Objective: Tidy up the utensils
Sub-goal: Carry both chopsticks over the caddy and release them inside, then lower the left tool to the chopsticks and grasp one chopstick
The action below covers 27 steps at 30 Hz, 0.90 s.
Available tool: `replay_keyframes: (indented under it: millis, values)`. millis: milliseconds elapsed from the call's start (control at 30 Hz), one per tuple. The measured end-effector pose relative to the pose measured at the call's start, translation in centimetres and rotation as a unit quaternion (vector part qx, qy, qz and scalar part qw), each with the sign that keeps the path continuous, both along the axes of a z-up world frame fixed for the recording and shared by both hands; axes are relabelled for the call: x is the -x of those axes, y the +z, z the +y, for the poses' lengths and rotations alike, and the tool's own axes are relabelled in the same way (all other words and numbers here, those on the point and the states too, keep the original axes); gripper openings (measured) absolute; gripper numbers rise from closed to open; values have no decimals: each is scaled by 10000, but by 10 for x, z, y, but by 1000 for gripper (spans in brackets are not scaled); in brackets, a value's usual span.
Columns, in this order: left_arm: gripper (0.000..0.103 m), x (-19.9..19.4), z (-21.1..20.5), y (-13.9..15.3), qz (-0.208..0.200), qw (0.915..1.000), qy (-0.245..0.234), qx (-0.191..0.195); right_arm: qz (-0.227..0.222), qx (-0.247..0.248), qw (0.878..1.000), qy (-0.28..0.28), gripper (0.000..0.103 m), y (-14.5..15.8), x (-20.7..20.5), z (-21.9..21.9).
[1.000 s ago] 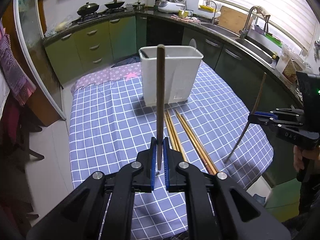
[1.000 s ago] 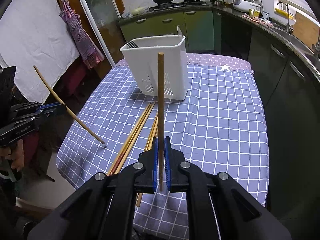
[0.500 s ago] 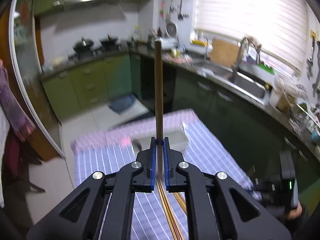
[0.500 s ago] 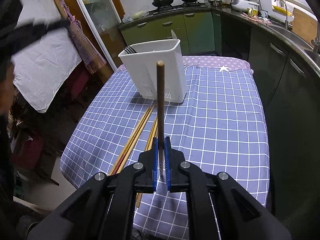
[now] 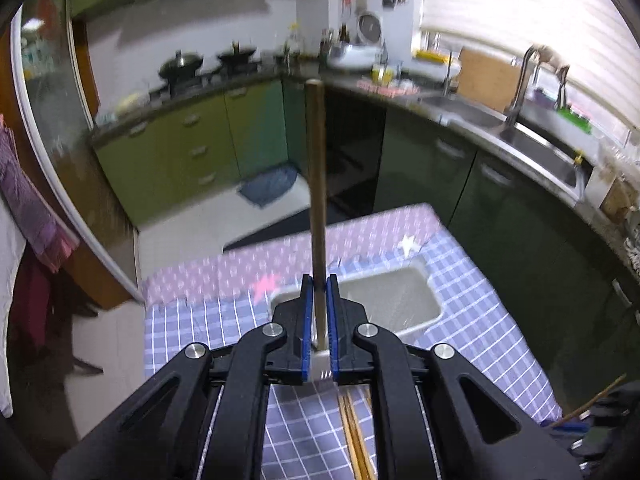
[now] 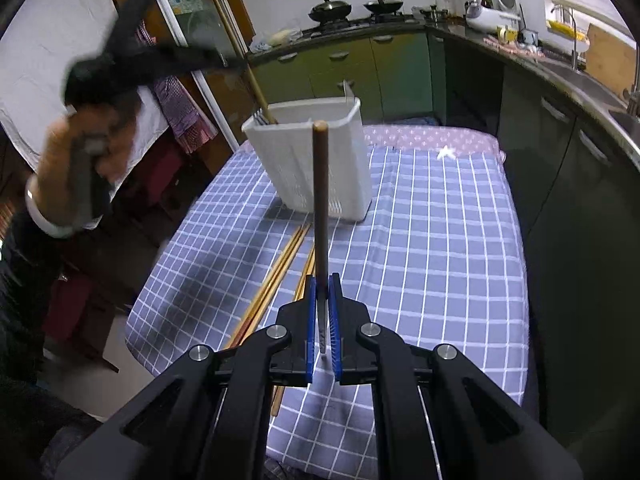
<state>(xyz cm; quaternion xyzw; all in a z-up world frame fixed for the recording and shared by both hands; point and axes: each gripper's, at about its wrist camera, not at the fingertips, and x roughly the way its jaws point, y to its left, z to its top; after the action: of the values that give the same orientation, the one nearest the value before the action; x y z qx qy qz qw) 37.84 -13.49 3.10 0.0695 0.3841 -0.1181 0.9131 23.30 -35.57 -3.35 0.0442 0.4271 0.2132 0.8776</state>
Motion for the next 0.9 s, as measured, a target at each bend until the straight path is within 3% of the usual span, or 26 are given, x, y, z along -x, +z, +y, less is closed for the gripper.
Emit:
replay_keyframes:
  millis: [33,133,400,533,633,767,900]
  values:
    - [7,-2,2,-6,94,10000,30,5,-55,-6,10000,-6,7,5,-2,0]
    - [22,-3,8,-17,219,9997,77,-15,-338,-81,9994,-63,7,31,-14,2]
    - [23,28,36,-1,59,9994,64,347,-1097,-711,9909,-305,7,107,-58,4]
    - [24,51,43,1,107,9994,13,334,-1415,-808,9852,-524,7,128,-87,11]
    - [24,65,49,-8,280,9993,13,266,-1478,-456,9851,-746,7,123,-114,24]
    - [24,77,56,-26,643,9977,-31,208,-848,-165,9939,-679,7,81,-149,44]
    - [24,83,57,-46,973,9952,-104,57,-571,33,9965,-616,7,53,-160,53]
